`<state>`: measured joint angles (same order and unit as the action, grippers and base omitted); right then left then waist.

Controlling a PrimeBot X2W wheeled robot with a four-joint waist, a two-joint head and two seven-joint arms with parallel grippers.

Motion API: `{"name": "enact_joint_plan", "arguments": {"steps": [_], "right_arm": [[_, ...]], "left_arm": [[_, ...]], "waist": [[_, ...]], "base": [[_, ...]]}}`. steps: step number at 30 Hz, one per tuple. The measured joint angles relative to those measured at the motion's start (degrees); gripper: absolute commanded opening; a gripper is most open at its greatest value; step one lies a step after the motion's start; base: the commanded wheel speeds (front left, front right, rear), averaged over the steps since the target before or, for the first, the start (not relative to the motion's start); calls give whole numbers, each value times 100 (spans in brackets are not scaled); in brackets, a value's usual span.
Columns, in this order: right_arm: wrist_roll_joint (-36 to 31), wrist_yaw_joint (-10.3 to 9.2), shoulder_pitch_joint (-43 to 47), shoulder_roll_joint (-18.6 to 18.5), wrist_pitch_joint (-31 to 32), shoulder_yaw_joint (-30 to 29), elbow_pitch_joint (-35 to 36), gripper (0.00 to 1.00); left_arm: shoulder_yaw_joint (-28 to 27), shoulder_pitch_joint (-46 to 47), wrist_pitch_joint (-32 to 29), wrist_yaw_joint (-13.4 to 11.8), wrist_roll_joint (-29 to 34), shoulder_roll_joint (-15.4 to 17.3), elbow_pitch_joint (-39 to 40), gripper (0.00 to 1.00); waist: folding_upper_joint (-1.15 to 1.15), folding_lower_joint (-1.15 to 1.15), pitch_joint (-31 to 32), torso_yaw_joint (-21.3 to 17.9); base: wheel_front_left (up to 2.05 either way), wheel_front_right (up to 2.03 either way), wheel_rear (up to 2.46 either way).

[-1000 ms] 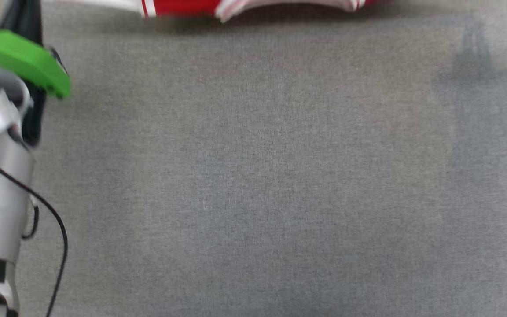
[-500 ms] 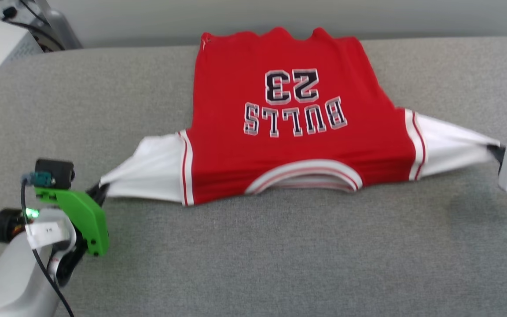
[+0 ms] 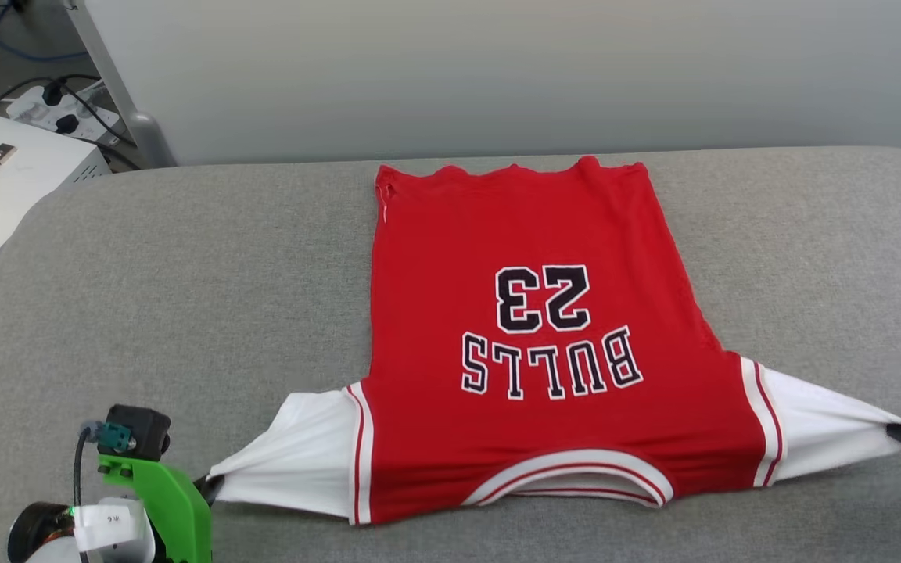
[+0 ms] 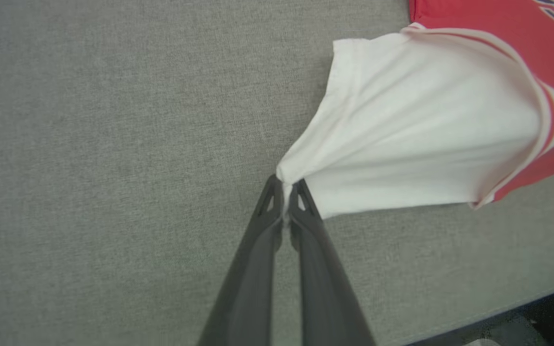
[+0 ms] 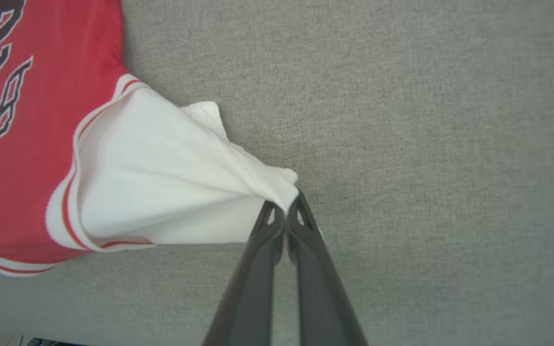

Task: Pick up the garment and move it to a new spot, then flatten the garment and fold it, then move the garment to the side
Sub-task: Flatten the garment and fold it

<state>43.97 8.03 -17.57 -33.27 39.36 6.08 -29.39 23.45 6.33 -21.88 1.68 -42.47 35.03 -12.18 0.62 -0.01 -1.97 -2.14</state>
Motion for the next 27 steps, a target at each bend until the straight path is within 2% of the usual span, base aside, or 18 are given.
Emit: {"name": "enact_joint_plan", "arguments": {"steps": [6, 12, 13, 14, 15, 21, 27], "right_arm": [[-148, -2, 696, 109, 389, -597, 620, 0], [-454, -5, 993, 357, 700, -1078, 1176, 0], [-488, -7, 1010, 396, 738, -1140, 1277, 37], [-520, -7, 1018, 421, 743, -1180, 1371, 97], [-565, -7, 1018, 447, 768, -1239, 1480, 100], [-606, -8, 954, 555, 1009, -1473, 2184, 100], [-726, -8, 244, 606, 1461, -1533, 2903, 100]], "left_arm": [[-13, -454, -151, -218, -241, 76, 680, 0], [14, -569, -277, -260, -348, 59, 1138, 0], [21, -569, -293, -264, -352, 58, 1204, 0], [21, -569, -301, -270, -360, 58, 1262, 0], [21, -569, -330, -274, -372, 58, 1336, 0], [67, -567, -499, -300, -388, 94, 1908, 0], [186, -566, -867, -466, -226, 325, 2783, 0]], "waist": [[0, 0, 5, 8], [0, 0, -55, 48], [0, 0, -73, 61], [0, 0, -89, 73], [0, 0, -115, 88], [0, 0, -340, 197], [0, 0, -719, 337]], "base": [[0, 0, 0], [0, 0, 0], [0, 0, 0], [0, 0, 0], [0, 0, 0], [0, 0, 0], [0, 0, 0]]}}
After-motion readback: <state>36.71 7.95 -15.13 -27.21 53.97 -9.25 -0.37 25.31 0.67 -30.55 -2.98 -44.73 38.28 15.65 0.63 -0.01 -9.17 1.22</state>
